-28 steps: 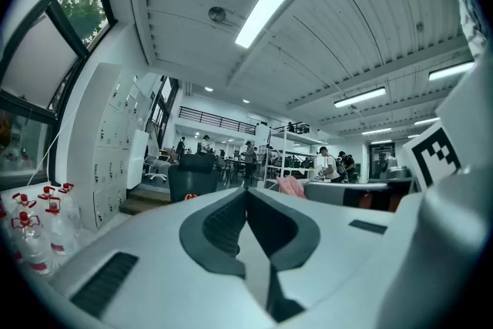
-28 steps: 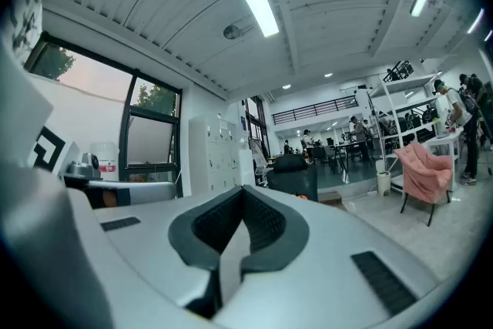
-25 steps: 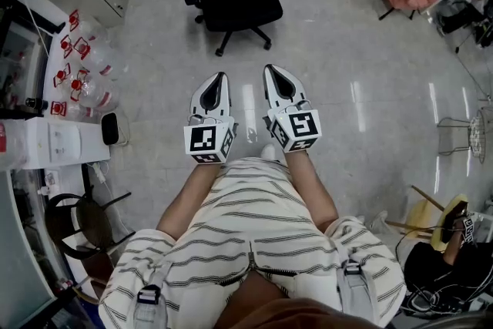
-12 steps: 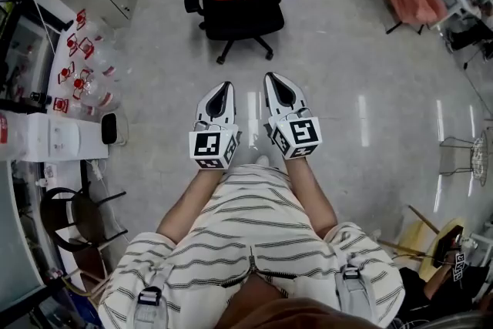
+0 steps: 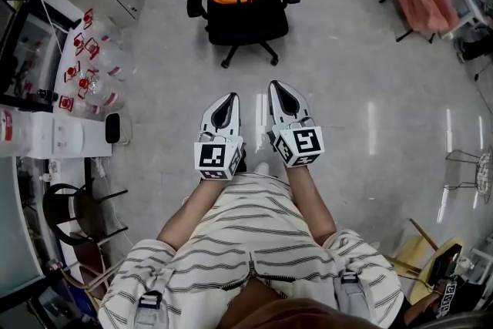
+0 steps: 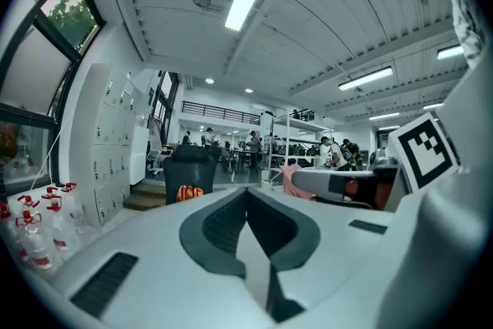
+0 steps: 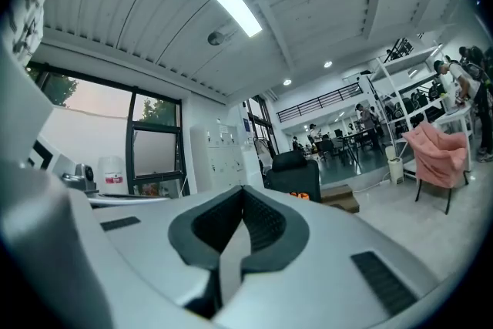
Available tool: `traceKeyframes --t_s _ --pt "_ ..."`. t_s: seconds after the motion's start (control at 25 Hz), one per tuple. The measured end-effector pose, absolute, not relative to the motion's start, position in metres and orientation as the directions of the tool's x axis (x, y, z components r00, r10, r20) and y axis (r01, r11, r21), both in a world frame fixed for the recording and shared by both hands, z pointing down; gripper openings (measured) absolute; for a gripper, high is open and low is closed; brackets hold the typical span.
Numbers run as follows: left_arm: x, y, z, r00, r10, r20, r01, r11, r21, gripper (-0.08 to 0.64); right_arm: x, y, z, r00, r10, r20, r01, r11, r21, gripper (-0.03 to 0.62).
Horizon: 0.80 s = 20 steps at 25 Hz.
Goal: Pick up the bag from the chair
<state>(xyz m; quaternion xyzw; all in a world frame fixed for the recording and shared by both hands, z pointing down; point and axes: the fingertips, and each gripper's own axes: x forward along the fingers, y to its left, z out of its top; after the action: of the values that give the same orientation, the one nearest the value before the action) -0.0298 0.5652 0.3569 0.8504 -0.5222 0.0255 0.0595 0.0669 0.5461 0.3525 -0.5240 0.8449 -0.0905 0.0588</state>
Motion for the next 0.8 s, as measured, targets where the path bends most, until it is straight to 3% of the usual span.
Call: traceKeyframes --t_s 0.8 --pt "-0.037 0.341 0.357 0.469 -0.88 0.077 -0.88 -0.458 0.126 0.023 0.044 0.334 0.34 -0.474 -0.88 0.02 -0.871 0.466 -0.154 0.018"
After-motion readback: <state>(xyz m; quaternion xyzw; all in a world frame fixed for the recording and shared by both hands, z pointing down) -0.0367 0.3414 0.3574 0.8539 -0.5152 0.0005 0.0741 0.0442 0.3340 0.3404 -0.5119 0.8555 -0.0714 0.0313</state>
